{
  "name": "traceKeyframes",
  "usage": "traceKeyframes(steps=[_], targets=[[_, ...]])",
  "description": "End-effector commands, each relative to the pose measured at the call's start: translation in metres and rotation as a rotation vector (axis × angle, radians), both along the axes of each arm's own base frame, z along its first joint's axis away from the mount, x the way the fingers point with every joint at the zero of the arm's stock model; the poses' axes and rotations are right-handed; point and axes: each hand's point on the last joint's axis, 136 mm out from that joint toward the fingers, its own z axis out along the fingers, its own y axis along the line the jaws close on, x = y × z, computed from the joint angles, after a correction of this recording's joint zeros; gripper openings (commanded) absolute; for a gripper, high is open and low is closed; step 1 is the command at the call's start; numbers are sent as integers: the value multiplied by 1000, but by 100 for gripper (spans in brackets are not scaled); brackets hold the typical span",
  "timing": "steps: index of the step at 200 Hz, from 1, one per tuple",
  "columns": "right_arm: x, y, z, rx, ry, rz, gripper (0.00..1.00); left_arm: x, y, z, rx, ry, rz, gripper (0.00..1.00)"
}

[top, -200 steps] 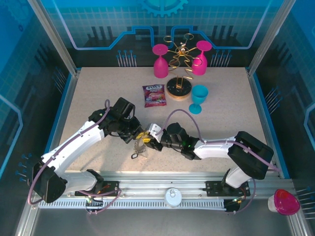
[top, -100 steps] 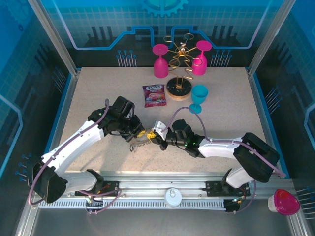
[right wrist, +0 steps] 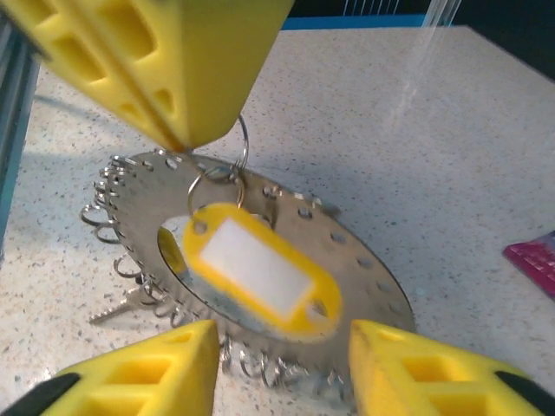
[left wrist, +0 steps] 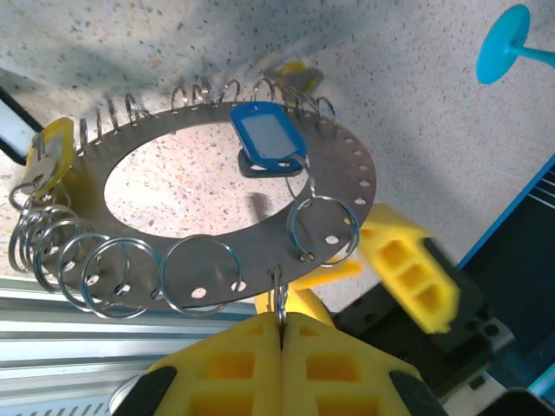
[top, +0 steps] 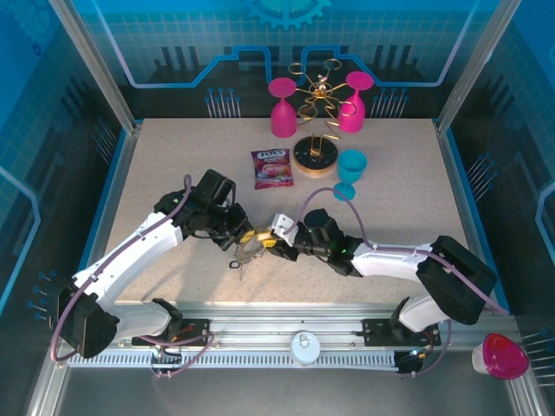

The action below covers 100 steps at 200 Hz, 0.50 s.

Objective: Put the keys on the keyring

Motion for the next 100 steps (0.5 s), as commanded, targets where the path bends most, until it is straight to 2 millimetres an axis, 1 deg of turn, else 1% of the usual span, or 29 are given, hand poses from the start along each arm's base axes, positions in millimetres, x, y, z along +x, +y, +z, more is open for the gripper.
traceKeyframes(steps=[1, 12, 24, 38, 69, 100], targets=[[0, -7, 20, 50, -105, -9, 47, -4, 0, 4, -26, 18, 25, 0], [-5, -4, 23, 66, -148, 15, 47, -5, -1, 2, -37, 30, 33, 0], [-11, 4, 26, 72, -198, 48, 46, -6, -1, 0, -42, 39, 43, 0], [-13, 12, 30, 89, -235, 64, 45, -7, -1, 0, -49, 45, 53, 0], [-13, 28, 39, 137, -252, 76, 42, -9, -1, -1, -64, 55, 74, 0], [-17, 38, 37, 151, -238, 96, 40, -10, -2, -3, -77, 64, 85, 0]])
